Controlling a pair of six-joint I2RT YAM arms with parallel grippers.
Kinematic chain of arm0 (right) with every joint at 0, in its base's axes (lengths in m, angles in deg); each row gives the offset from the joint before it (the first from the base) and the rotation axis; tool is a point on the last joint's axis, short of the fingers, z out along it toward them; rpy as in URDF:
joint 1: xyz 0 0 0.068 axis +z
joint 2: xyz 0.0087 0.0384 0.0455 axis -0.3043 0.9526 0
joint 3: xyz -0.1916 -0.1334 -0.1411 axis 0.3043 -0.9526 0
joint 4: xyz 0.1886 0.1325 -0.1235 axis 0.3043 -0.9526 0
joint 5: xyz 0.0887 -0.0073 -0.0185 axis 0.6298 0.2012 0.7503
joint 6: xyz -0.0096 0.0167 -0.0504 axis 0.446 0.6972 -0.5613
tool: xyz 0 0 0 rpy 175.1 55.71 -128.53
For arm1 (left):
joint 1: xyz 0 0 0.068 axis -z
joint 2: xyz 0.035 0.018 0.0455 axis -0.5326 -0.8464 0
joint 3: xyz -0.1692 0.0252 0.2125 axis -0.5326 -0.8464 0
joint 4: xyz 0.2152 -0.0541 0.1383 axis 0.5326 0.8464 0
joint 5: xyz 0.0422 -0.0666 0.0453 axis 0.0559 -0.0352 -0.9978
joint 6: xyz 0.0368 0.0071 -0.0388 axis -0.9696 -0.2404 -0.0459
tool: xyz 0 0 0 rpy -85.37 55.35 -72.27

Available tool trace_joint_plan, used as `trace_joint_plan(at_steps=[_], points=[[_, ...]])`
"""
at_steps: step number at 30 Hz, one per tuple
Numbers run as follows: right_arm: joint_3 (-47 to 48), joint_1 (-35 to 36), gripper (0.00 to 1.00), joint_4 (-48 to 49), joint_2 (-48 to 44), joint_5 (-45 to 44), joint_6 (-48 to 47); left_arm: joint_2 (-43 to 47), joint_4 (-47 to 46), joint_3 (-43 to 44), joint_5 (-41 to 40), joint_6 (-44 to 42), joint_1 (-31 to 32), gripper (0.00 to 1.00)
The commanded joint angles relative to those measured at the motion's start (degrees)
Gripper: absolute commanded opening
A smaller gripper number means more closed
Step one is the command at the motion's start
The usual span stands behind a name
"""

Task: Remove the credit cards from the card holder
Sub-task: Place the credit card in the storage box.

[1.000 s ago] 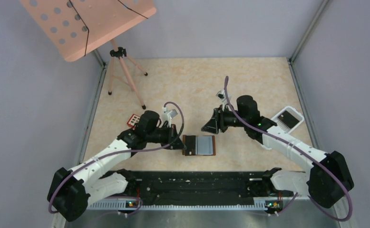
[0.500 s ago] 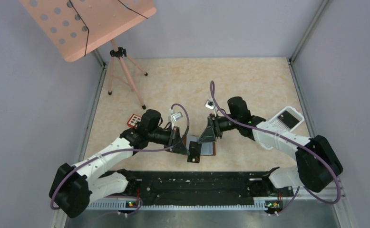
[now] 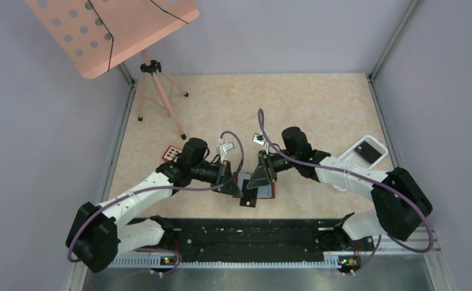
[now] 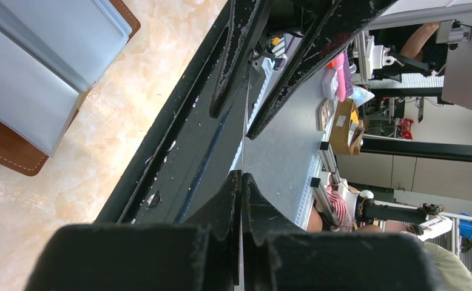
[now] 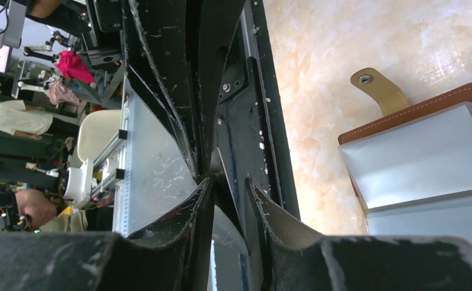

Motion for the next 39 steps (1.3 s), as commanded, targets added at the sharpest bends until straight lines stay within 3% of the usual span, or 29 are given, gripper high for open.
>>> trace_joint_plan(at_steps=[1, 8, 12, 15, 16, 19, 21, 24, 25, 32, 39], points=[[0.7, 0.4, 0.26, 4.8, -1.2, 0.6, 0.4, -0.7, -1.5, 2.1, 1.7, -1.5, 0.0, 0.0], [0.2, 0.3, 0.24, 5.9, -1.2, 0.2, 1.7, -0.7, -0.9, 2.0, 1.6, -2.0, 0.0, 0.0], [0.2, 0.2, 0.03, 4.5, -1.7, -0.6, 1.1, -0.6, -0.4, 2.1, 0.8, -2.2, 0.0, 0.0], [0.2, -0.5, 0.0, 3.4, -2.5, -0.9, 0.8, -0.5, 1.5, 3.1, -1.9, -2.7, -0.1, 0.0], [0.2, -1.0, 0.0, 2.8, -2.8, -1.8, 0.8, -0.5, 2.6, 3.7, -3.6, -3.1, -0.1, 0.04], [0.0, -4.3, 0.0, 1.5, -4.4, -6.0, 2.2, -0.6, 4.4, 5.1, -7.0, -3.5, -0.6, 0.29], [-0.4, -7.4, 0.0, 0.9, -5.5, -10.0, 3.8, -0.6, 5.6, 6.4, -9.5, -3.9, -0.8, 0.64], [-0.6, -11.9, 0.0, -0.5, -7.6, -16.0, 6.4, -1.0, 8.7, 8.9, -14.0, -5.4, -0.8, 0.94], [-0.5, -13.2, 0.0, -1.3, -8.3, -18.5, 7.4, -1.0, 9.8, 9.9, -15.7, -6.0, -0.8, 0.98], [1.3, -23.5, 0.0, -10.8, -13.8, -42.6, 10.8, -0.9, 18.8, 16.7, -26.5, -11.6, -0.8, 0.99], [1.9, -33.4, 0.0, -15.2, -22.0, -67.1, 9.8, -0.4, 26.4, 21.2, -44.2, -15.1, -0.8, 0.99]])
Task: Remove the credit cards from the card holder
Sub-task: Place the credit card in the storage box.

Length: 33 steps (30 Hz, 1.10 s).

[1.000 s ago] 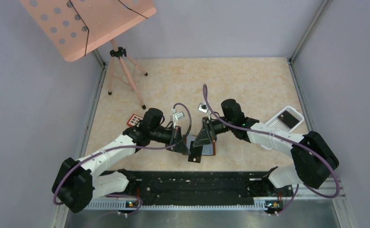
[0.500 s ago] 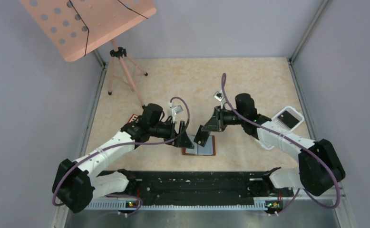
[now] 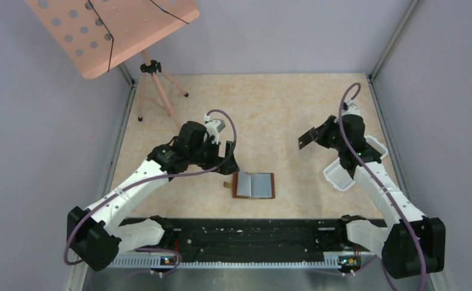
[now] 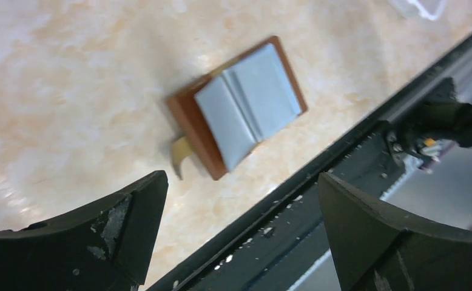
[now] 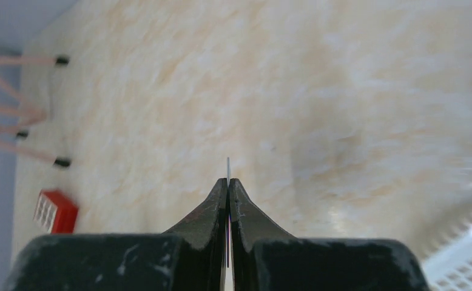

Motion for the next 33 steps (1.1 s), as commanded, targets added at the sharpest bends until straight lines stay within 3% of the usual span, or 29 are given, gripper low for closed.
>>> trace_joint_plan(at_steps=[1, 7, 12, 17, 25, 33], points=[[2.5, -6.2, 0.0, -3.7, -6.5, -21.9, -0.4, 0.5, 6.5, 4.6, -12.6, -4.3, -0.3, 0.99], [2.7, -19.4, 0.0, -5.3, -9.2, -26.1, -3.5, 3.9, 6.1, 3.2, -26.6, -2.2, -0.3, 0.99], [4.5, -26.9, 0.0, -7.8, -5.8, -25.0, -3.8, 7.2, 4.5, 0.3, -31.7, -2.2, -0.3, 0.99], [6.9, -27.7, 0.0, -10.5, -0.7, -27.5, -5.2, 8.4, 6.1, -0.2, -35.7, -2.1, -0.3, 0.99], [5.4, -29.3, 0.0, -6.5, 3.6, -28.6, -5.7, 8.7, 6.2, -0.4, -36.6, -2.5, -0.3, 0.99], [-0.1, -31.9, 0.0, 4.6, 4.9, -26.7, -6.6, 8.1, 6.3, -0.5, -37.9, -2.8, -0.3, 0.99]])
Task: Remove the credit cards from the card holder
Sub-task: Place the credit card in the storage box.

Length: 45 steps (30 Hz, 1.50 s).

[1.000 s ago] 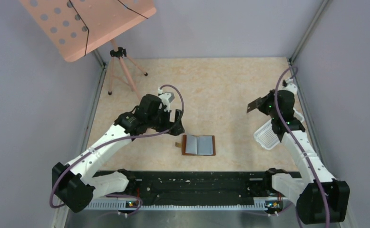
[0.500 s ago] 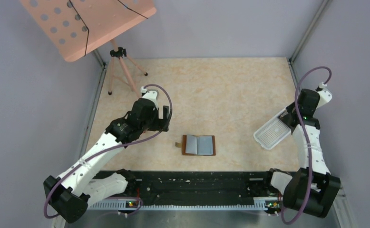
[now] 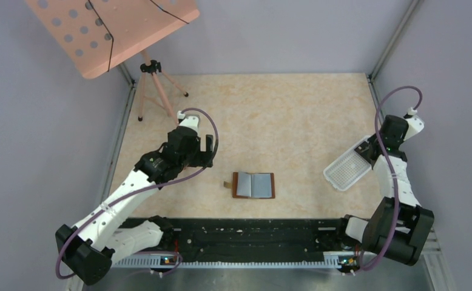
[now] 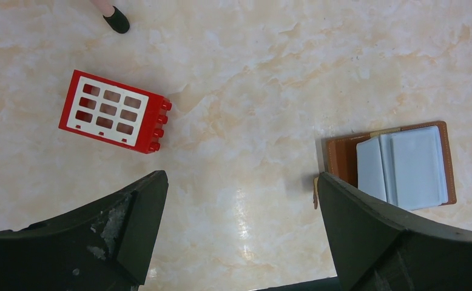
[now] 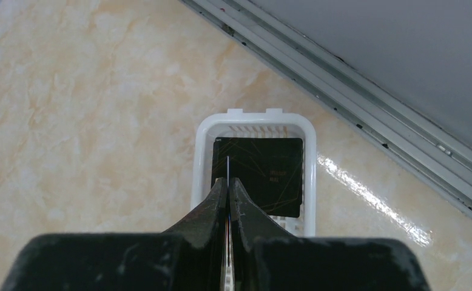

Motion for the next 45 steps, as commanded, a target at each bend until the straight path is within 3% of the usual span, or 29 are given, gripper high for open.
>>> trace_joint_plan(at_steps=[1, 14, 28, 31, 39, 45], points=[[-2.8, -2.1, 0.0, 9.2, 0.4, 0.1, -0.5, 0.4, -0.5, -0.4, -1.8, -0.5, -0.2, 0.99], [-7.5, -4.8, 0.0, 20.2, 4.9, 3.8, 0.5, -0.5, -0.3, -0.5, -3.2, -1.0, -0.1, 0.99], [-10.5, -6.6, 0.0, 25.4, 8.3, 5.8, 1.4, -1.1, -0.1, -0.4, -4.3, -1.2, -0.2, 0.99], [-10.8, -7.3, 0.08, 25.7, 8.7, 6.2, 1.5, -1.1, 0.0, -0.4, -4.4, -1.1, -0.1, 0.99], [-10.9, -7.9, 0.12, 25.8, 10.3, 6.0, 1.4, -1.4, 0.1, -0.4, -4.5, -1.2, -0.2, 0.99], [-9.5, -8.1, 0.21, 23.7, 10.9, 4.8, 1.3, -1.2, 0.1, -0.5, -4.7, -1.1, -0.2, 0.99]])
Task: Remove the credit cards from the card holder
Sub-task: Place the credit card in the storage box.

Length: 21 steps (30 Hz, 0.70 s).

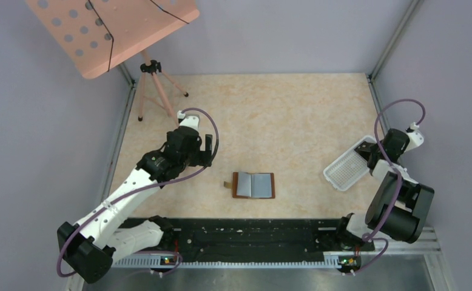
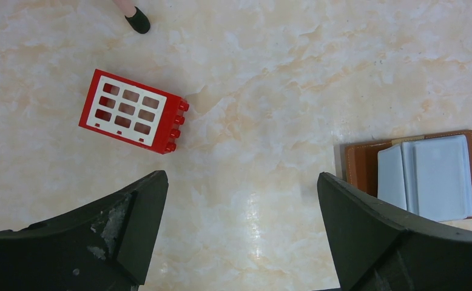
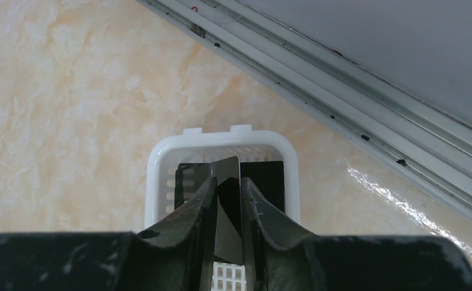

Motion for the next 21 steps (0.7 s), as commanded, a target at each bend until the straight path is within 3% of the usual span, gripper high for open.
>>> trace_joint_plan(at_steps=[1, 21], points=[[1.6, -0.8, 0.22, -1.4, 0.9, -1.5, -0.2, 0.0, 0.1, -0.4, -1.3, -0.5, -0.2, 0.99], [8.9, -0.8, 0.41, -10.3, 2.8, -6.9, -1.2, -1.4, 1.0, 0.4, 0.4, 1.0, -0.2, 0.99]])
